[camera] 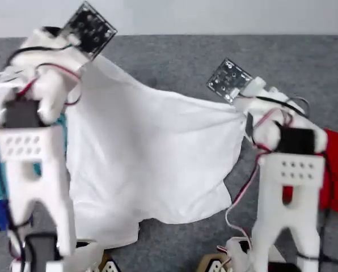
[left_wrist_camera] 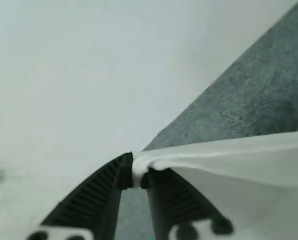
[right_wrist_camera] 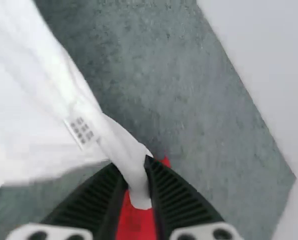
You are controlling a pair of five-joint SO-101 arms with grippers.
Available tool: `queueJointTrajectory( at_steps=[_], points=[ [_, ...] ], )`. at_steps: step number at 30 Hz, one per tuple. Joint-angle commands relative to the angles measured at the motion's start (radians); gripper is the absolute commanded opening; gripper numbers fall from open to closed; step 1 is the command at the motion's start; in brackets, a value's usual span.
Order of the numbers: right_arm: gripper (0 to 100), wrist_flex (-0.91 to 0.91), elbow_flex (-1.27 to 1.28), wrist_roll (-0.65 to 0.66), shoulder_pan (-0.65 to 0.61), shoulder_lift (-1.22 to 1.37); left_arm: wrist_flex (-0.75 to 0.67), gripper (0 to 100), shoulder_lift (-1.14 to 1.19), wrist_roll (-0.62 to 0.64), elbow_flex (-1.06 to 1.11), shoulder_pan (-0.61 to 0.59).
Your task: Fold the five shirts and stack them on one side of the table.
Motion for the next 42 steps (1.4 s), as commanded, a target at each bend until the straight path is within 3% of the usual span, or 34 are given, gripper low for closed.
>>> queueJointTrajectory(
  at_steps=[1,6,10,19,22,25,42],
  points=[
    [1.1,-0.229,0.003,0.011,-0.002,0.088,-0.253,1,0.092,-0.003,0.059,-0.002],
    [1.1,-0.487,-0.04,0.02,-0.002,0.236,-0.433,1,0.262,-0.003,0.059,-0.003],
    [1.1,-0.582,-0.175,0.071,-0.007,0.386,-0.569,1,0.381,-0.003,0.059,-0.018],
    [1.1,-0.613,-0.539,0.144,-0.007,0.782,-0.744,1,0.539,-0.003,0.045,-0.031],
    [1.1,-0.605,-0.623,0.149,-0.013,0.874,-0.735,1,0.569,-0.003,-0.01,-0.032],
    [1.1,-0.538,-0.66,0.149,-0.022,0.9,-0.605,1,0.557,-0.003,-0.065,-0.031],
    [1.1,0.263,-0.698,0.193,-0.024,0.743,0.489,1,0.224,-0.02,-0.145,0.078]
  ],
)
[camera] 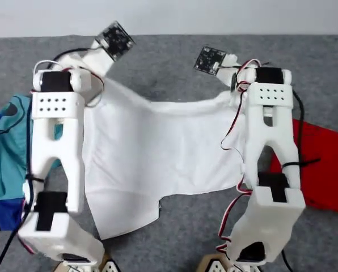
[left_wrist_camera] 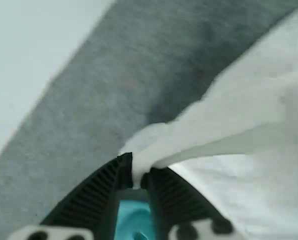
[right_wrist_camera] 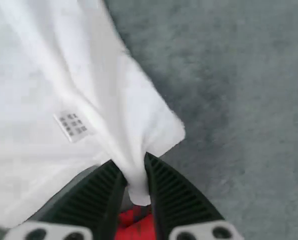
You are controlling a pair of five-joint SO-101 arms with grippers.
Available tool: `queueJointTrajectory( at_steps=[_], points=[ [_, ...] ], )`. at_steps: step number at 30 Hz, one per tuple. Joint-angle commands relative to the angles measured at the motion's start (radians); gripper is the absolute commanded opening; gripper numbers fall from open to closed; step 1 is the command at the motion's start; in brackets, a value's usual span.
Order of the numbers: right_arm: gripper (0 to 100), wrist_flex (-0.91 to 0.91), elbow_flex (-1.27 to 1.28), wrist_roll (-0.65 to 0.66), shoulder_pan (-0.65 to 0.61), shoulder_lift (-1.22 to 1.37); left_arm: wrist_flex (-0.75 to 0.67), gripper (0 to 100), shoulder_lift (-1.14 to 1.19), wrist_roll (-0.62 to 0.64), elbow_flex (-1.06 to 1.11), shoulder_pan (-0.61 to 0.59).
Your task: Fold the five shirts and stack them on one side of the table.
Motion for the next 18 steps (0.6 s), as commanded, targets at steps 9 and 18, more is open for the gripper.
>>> queueJointTrajectory(
  at_steps=[9,18],
  points=[
    [1.2,0.441,-0.061,0.011,-0.004,-0.136,0.402,1,-0.276,-0.094,0.139,0.041],
    [1.3,0.484,0.138,0.015,0.027,-0.257,0.404,1,-0.638,-0.153,0.668,0.058]
  ],
)
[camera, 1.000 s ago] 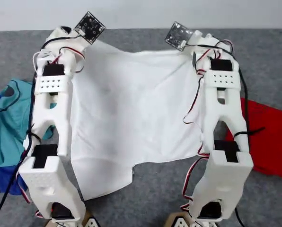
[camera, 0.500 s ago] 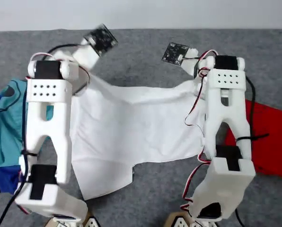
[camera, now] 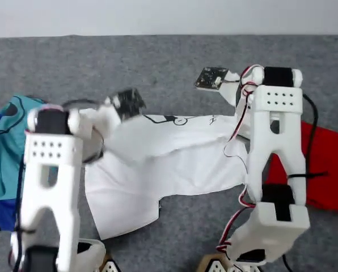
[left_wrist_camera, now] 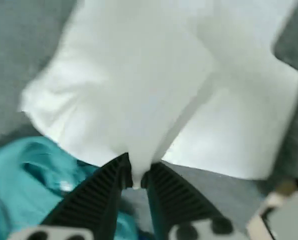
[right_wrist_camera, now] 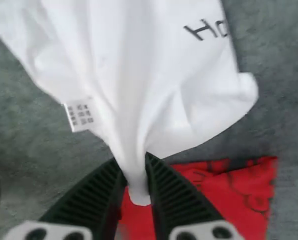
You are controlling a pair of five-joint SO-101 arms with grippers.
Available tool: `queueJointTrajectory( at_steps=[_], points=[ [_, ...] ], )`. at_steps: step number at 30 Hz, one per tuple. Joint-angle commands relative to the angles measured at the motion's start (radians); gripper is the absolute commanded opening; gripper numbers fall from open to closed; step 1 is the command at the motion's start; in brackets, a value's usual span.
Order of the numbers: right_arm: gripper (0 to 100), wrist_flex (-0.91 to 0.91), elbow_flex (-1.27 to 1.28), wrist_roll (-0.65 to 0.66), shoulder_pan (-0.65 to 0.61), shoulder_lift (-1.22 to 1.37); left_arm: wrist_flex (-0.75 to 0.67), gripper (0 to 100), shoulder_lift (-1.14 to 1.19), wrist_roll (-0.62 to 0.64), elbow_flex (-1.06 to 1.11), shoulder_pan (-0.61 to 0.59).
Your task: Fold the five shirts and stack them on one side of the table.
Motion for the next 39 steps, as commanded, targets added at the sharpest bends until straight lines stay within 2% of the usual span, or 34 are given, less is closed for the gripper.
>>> queueJointTrajectory(
  at_steps=[1,9,15,20,32,39],
  points=[
    [1.2,0.044,0.091,0.015,0.021,-0.114,0.032,1,-0.173,-0.014,0.16,0.003],
    [1.1,0.039,0.361,0.095,0.074,-0.263,0.034,1,-0.388,-0.014,0.458,0.009],
    [1.1,0.039,0.381,0.101,0.111,-0.269,0.034,1,-0.463,-0.018,0.49,0.002],
    [1.1,0.039,0.411,0.101,0.102,-0.269,0.025,1,-0.468,-0.083,0.53,0.002],
    [1.1,-0.087,0.565,0.097,0.097,-0.269,-0.213,1,-0.465,-0.083,0.803,0.0],
    [1.4,-0.179,0.611,0.077,0.104,-0.269,-0.219,1,-0.465,-0.083,0.806,0.084]
  ],
)
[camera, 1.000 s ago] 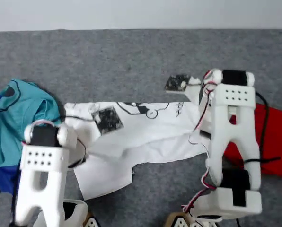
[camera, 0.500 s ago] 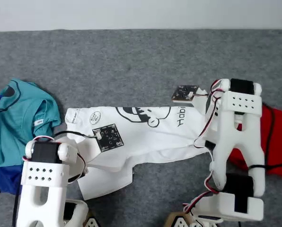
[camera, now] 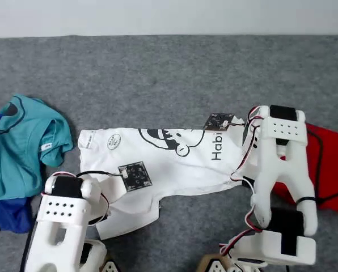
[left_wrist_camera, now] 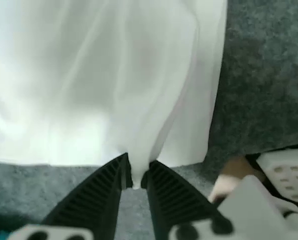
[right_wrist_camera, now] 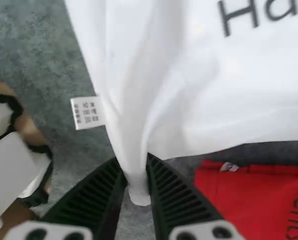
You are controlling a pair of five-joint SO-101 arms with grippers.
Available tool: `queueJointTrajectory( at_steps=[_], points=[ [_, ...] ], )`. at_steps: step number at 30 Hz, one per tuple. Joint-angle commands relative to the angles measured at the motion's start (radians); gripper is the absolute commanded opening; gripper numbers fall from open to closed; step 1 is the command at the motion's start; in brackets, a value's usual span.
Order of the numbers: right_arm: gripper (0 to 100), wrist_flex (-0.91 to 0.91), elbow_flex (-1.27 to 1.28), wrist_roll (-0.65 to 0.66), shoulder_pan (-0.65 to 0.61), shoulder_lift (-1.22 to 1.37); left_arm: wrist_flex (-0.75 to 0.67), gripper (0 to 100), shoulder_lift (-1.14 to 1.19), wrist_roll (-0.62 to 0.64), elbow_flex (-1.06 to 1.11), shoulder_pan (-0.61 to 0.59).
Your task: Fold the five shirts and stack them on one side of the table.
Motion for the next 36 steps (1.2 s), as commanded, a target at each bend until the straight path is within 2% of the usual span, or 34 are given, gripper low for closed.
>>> queueJointTrajectory(
  at_steps=[1,3,6,8,10,16,23,26,29,31,33,36],
  points=[
    [1.5,-0.024,-0.005,-0.034,0.005,-0.051,-0.02,1,-0.011,-0.008,0.002,0.057],
    [2.7,-0.021,-0.008,-0.058,0.005,-0.058,-0.02,2,-0.017,-0.006,0.002,0.075],
    [13.4,0.001,-0.018,-0.103,0.01,-0.061,-0.051,11,-0.018,0.003,0.001,0.069],
    [21.4,0.016,-0.064,-0.203,0.022,-0.061,-0.086,16,-0.018,0.083,-0.005,0.061],
    [25.3,0.028,-0.133,-0.293,0.028,-0.061,-0.104,19,-0.018,0.172,-0.022,0.06],
    [26.4,0.07,-0.301,-0.391,0.007,-0.058,-0.084,20,-0.018,0.262,-0.15,0.055],
    [26.4,0.108,-0.419,-0.396,-0.01,-0.059,0.021,20,-0.018,0.284,-0.386,0.054],
    [26.3,0.134,-0.442,-0.397,-0.013,-0.056,0.023,20,-0.018,0.284,-0.441,0.054],
    [26.2,0.082,-0.433,-0.43,-0.039,-0.038,-0.075,20,-0.012,0.285,-0.435,0.003],
    [25.0,-0.002,-0.427,-0.506,-0.068,-0.001,-0.218,17,-0.009,0.287,-0.386,-0.048],
    [19.1,-0.082,-0.425,-0.566,-0.104,0.054,-0.394,11,-0.009,0.315,-0.306,-0.08],
    [6.9,-0.183,-0.428,-0.575,-0.156,0.176,-0.641,1,-0.008,0.348,-0.14,-0.098]
  ],
)
